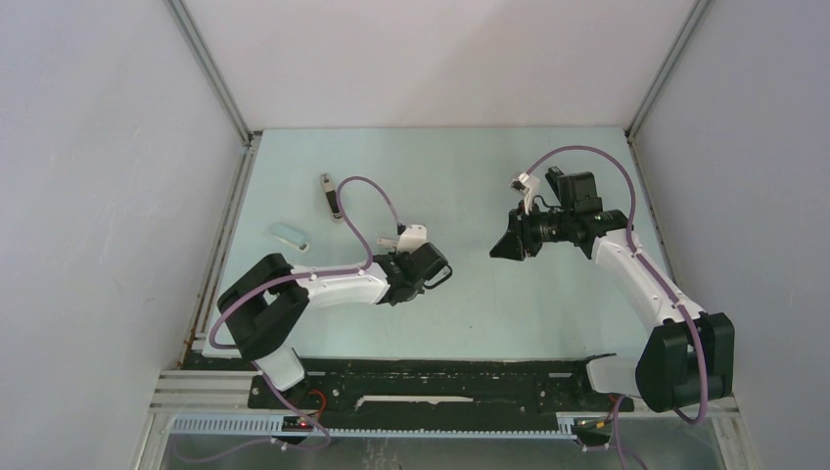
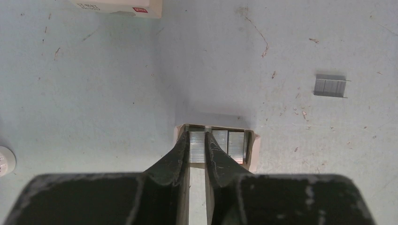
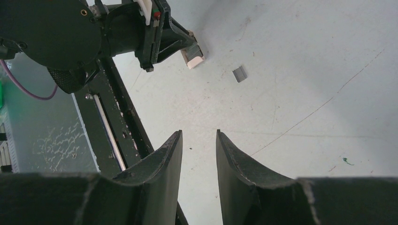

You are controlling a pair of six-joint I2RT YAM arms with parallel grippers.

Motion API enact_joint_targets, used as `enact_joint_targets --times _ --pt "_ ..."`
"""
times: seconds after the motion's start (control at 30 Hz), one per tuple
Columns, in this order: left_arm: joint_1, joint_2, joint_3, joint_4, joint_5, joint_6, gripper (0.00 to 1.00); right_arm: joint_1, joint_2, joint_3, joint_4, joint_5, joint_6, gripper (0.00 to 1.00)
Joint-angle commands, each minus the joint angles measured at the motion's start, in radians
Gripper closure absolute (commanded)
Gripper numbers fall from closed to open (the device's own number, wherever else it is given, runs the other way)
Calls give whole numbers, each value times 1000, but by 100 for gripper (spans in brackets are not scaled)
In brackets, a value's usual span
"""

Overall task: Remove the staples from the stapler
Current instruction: Place the staple in the staple box.

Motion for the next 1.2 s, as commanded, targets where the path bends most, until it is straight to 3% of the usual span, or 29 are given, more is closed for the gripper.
enact_joint_targets --times 0.0,0.57,0.83,1.17 --pt "10 11 65 29 -38 27 84 -5 -3 32 -3 -17 -14 59" --pt "14 22 61 36 -35 30 81 -5 -1 32 -5 -19 -16 59" --pt "13 -2 50 23 -28 24 70 -5 1 32 -5 -20 -13 59" --pt "9 -57 54 6 -33 32 71 -5 2 33 -4 -22 -13 59"
